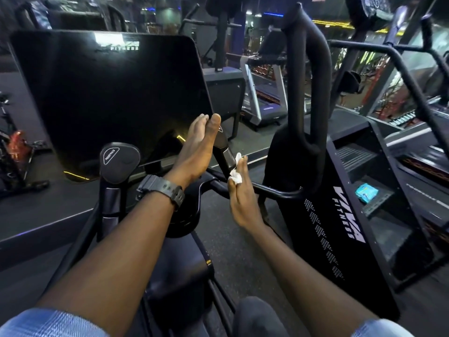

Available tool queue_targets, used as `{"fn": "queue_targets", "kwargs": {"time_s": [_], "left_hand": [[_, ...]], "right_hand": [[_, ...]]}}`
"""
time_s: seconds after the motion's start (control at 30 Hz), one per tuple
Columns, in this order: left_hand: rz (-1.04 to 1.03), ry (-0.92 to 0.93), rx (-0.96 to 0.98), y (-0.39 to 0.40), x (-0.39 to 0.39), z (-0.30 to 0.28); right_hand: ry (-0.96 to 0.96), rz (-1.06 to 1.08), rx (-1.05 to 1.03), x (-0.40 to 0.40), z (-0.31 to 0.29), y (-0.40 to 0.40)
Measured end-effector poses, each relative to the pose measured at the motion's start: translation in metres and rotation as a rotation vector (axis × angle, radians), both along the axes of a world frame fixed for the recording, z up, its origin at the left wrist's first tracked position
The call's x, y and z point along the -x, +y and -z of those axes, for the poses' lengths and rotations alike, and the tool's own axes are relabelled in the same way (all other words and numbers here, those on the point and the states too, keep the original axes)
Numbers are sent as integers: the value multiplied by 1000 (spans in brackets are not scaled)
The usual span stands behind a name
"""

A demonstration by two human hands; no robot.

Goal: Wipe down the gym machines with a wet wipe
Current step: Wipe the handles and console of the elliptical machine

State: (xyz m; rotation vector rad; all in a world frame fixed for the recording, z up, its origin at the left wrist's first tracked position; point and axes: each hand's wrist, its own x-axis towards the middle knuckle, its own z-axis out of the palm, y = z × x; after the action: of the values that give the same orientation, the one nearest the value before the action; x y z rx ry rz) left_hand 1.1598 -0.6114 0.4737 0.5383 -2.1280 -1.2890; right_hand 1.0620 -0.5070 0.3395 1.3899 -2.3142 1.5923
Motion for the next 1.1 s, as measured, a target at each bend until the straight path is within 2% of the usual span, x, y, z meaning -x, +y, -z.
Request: {"fn": "queue_targets", "kwargs": {"time_s": [0.13,0.23,0.33,0.43,0.57,0.7,0.73,0.8,0.9,1.0,1.1], "left_hand": [[-16,17,4,2,2,1],[-22,19,-1,2,2,0],[-24,9,7,1,1,1],[-26,9,15,0,2,2],[-71,63,98,-1,4,12],[-225,209,201,9,7,38],[-264,236,183,14,9,45],[-296,286,29,27,16,54],[-318,377,-236,43,29,54],[-311,395,-324,46,34,61],[-282,363,-349,39,30,73]], "right_hand": [[46,-16,-59,-12,-20,-3],[65,-99,60,-15,-30,-5],[-1,8,161,-3,-16,2],[-20,98,59,13,-28,-10],[5,-47,96,20,-60,-40],[57,59,34,24,-24,-25],[40,120,2,25,-11,-20],[-46,217,-16,26,2,-19],[6,189,46,23,-20,-32],[51,105,48,24,-43,-39],[24,154,19,29,-17,-33]]}}
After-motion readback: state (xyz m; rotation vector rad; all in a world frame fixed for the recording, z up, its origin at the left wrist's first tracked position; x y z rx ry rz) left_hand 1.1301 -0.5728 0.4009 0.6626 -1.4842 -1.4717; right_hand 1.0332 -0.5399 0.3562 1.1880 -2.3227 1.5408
